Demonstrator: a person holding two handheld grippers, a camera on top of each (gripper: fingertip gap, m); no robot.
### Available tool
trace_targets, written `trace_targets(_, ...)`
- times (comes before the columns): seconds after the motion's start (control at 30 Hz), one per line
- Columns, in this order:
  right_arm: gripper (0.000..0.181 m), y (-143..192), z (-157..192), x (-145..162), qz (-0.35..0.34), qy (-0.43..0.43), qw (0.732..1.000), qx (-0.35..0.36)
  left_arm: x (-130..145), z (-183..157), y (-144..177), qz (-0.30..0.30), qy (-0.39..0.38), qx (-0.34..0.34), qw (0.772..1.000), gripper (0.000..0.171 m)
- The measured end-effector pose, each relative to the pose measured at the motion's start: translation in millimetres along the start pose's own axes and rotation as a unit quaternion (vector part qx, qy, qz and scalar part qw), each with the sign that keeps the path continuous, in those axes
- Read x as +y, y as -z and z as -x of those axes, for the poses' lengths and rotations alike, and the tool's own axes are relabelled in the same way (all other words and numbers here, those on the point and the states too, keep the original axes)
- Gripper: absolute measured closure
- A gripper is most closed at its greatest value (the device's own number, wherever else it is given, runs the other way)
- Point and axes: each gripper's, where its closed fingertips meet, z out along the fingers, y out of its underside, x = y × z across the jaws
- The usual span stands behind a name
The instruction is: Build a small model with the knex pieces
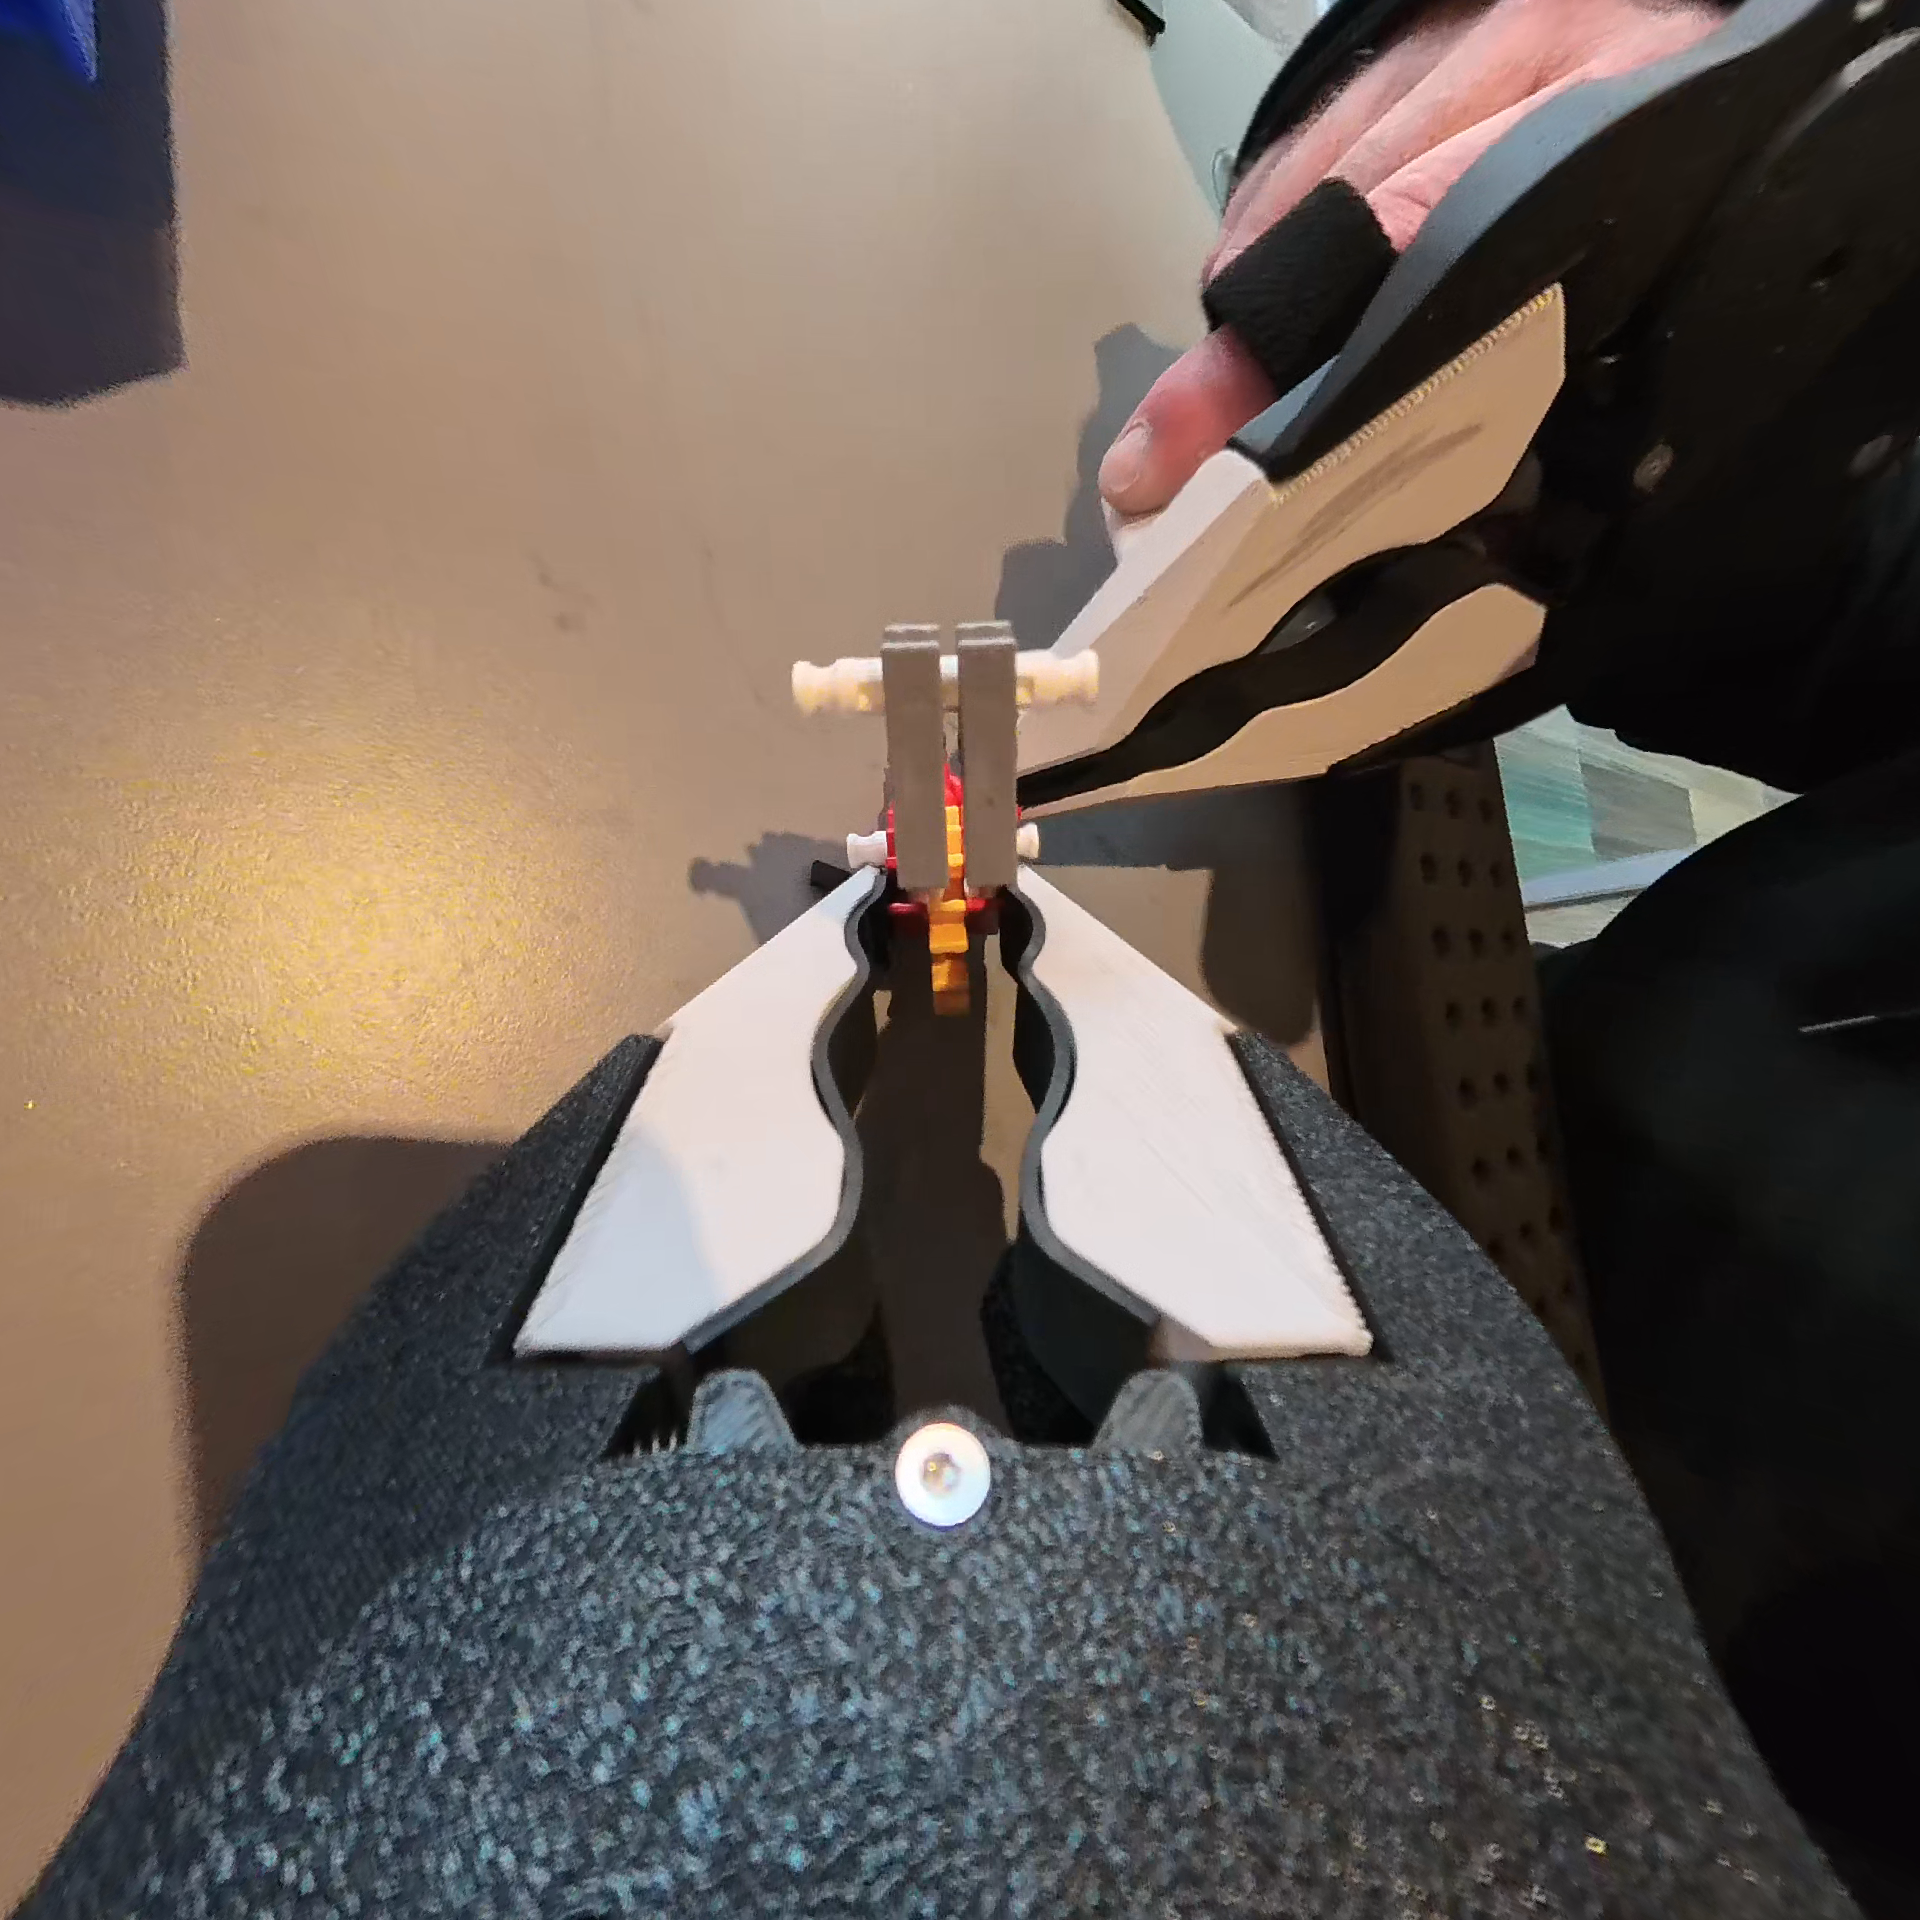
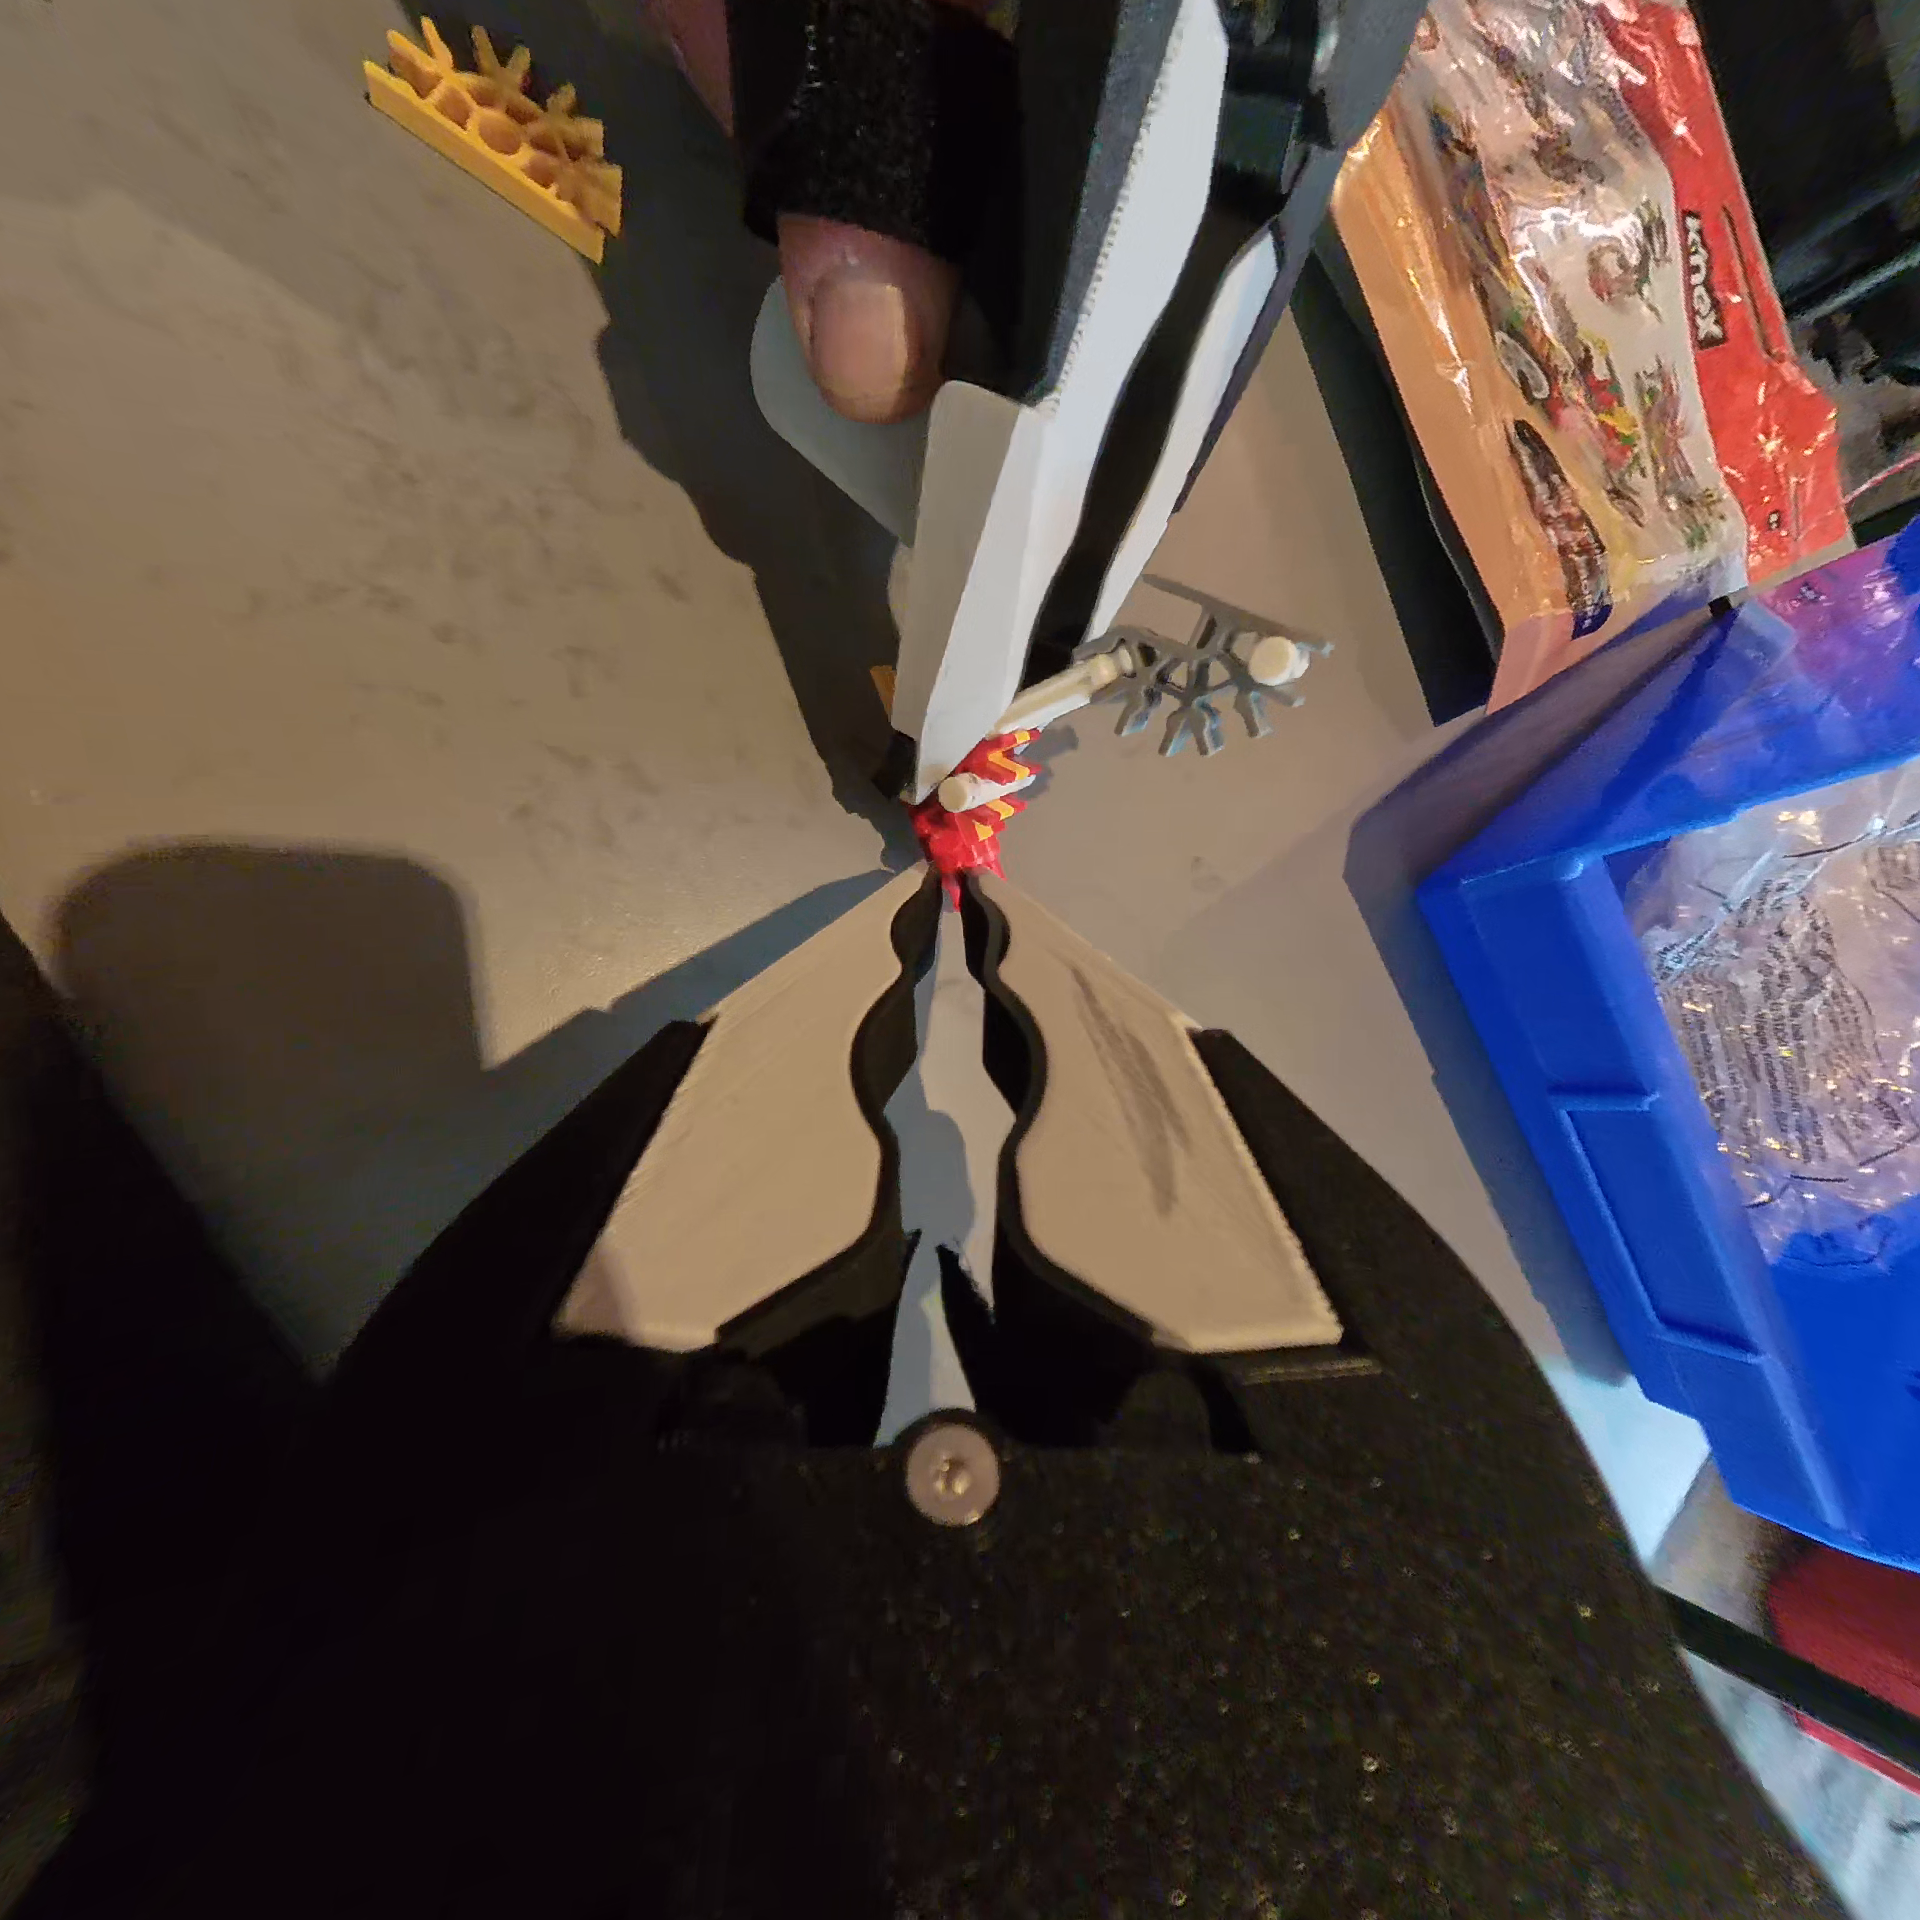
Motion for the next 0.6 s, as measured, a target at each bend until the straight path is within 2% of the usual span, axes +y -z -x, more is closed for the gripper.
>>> trace_targets(0.27,0.178,-0.2,-1.4,-0.1,0.024,0.061,0.996,0.068,-0.6,0.3,0.1,0.011,0.022,0.002,1.000,0.154)
trace_targets(0.47,0.178,1.0,-4.9,-1.3,0.054,0.118,0.978,0.163,-2.5,0.4,1.4,0.000,0.071,0.042,0.997,0.154)
trace_targets(0.6,0.177,1.1,-6.6,-1.8,0.066,0.133,0.971,0.188,-3.3,0.5,1.9,-0.001,0.093,0.061,0.994,0.155)
